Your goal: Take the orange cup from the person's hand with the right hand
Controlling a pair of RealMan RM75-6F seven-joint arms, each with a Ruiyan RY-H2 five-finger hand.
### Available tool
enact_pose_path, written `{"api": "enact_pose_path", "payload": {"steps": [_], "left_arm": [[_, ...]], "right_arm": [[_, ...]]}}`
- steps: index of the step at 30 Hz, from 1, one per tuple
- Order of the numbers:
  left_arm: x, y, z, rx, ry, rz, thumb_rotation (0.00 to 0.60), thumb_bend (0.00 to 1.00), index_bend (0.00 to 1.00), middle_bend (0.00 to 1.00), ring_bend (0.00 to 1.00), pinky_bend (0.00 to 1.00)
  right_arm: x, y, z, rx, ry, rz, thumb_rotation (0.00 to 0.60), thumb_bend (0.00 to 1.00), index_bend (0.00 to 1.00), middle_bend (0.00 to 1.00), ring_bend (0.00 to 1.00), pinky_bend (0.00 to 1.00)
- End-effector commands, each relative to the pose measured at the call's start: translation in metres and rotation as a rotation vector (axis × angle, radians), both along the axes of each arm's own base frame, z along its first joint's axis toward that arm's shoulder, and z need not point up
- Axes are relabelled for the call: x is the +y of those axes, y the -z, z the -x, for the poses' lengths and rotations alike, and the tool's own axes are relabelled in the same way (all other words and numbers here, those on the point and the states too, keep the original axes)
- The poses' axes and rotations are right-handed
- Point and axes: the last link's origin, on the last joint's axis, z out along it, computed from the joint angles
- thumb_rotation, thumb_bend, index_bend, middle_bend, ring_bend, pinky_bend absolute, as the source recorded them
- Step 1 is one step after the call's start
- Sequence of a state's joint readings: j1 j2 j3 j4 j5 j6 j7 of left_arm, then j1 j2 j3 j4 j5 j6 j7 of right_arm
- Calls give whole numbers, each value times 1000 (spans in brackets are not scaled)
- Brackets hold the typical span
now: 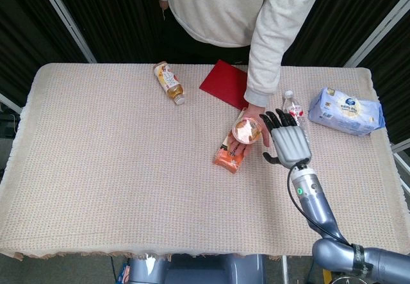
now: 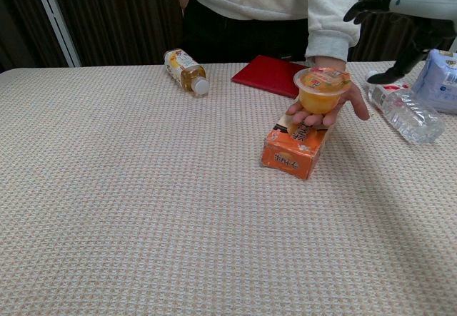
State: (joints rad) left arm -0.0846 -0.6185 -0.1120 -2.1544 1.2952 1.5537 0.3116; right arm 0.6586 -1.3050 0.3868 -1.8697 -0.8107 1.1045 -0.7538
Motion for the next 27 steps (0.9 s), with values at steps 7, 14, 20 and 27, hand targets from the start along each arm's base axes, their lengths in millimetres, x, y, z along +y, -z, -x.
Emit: {"api": "enact_pose_path", "payload": {"steps": [7,14,20,27], "left_arm": [[4,1,3,-4,-14,9,600,152,0,0,0,0],[5,0,4,-6,-19,10,600,152,0,0,0,0],[5,2,4,-3,-21,16,600,152,0,0,0,0],[6,4,4,-2,-24,24,600,152,0,0,0,0]], "right_arm": [[-43,33,-33,82,65,-59,600,170,80,23,0,117],[-48,47,-35,154,122,-108,600,170,51,6,0,117],[-47,51,-35,188,145,-134,600,170,36,0,0,117],[-47,55,-35,193,151,-143,600,170,31,0,0,117]]}}
